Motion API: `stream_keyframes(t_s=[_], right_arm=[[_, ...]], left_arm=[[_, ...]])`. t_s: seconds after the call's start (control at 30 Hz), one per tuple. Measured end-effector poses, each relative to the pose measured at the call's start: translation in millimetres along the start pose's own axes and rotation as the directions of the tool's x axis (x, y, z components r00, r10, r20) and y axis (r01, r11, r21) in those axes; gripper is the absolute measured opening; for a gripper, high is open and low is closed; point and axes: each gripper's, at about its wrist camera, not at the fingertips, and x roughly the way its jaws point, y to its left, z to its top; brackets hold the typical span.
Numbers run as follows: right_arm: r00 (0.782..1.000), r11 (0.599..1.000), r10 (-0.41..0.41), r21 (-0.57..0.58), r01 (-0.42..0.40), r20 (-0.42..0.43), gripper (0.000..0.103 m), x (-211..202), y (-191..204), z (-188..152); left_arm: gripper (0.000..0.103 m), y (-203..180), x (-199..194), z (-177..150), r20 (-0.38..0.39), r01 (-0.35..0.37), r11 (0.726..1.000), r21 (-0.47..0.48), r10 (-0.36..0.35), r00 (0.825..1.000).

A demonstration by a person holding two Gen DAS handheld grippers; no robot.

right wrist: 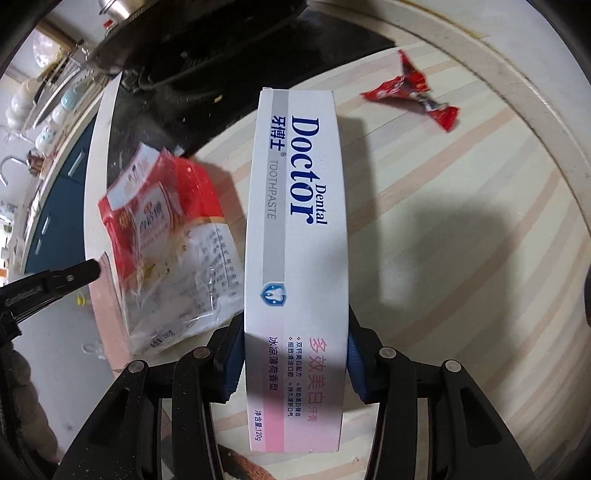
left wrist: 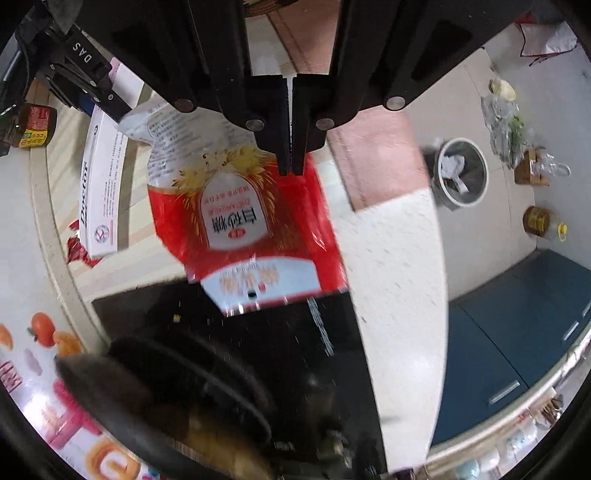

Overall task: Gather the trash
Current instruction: 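Lift the sugar bag and toothpaste box and carry both toward the bin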

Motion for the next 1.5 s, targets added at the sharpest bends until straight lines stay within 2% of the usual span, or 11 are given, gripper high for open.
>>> stream_keyframes(t_s=[0.13,0.27,0.4,0.57,0.63,0.7,0.73,0.83,0.93,1.37,1.5], right_arm=[[1.000,1.000,-0.001,0.015,0.001,0.028,0.048,-14,3,-4],[0.999,1.000,-0.018,0.026,0.017,0.035,0.048,-14,3,10],[1.000,1.000,-0.031,0.000,0.031,-0.002,0.048,1,5,15],[0.993,0.989,0.023,-0.142,-0.039,-0.113,0.048,21,46,-1],[0.987,0.982,0.050,-0.172,-0.076,-0.153,0.048,23,58,-9],[0.989,0.982,0.021,-0.180,-0.047,-0.147,0.048,19,60,-14],[0.992,0.985,-0.021,-0.174,-0.001,-0.124,0.048,16,56,-13],[0.992,0.988,-0.107,-0.115,0.099,-0.066,0.049,14,43,-1],[0.994,0.991,-0.107,-0.089,0.104,-0.035,0.049,24,45,18],[0.988,0.908,-0.146,-0.390,0.153,0.049,0.048,61,168,36],[0.991,0.917,-0.126,-0.377,0.131,0.038,0.048,60,172,38]], left_arm=[[0.000,11,-17,3,0.032,0.038,0.999,0.003,-0.038,0.999],[0.001,36,1,-2,-0.012,0.081,0.996,-0.024,-0.081,0.997],[0.002,59,32,-16,-0.087,0.117,0.988,-0.103,-0.126,0.988],[0.004,76,40,-19,-0.081,0.111,0.984,-0.138,-0.123,0.989],[0.023,85,38,-17,-0.068,0.110,0.983,-0.146,-0.121,0.990],[0.047,95,34,-14,-0.043,0.114,0.981,-0.159,-0.123,0.992],[0.051,101,32,-14,-0.030,0.120,0.978,-0.170,-0.127,0.991],[0.051,117,36,-11,-0.022,0.122,0.972,-0.202,-0.129,0.991],[0.051,127,48,-9,-0.041,0.166,0.958,-0.234,-0.181,0.983],[0.051,158,78,-3,-0.040,0.276,0.913,-0.299,-0.301,0.953],[0.024,169,66,-8,0.019,0.295,0.909,-0.295,-0.303,0.953]])
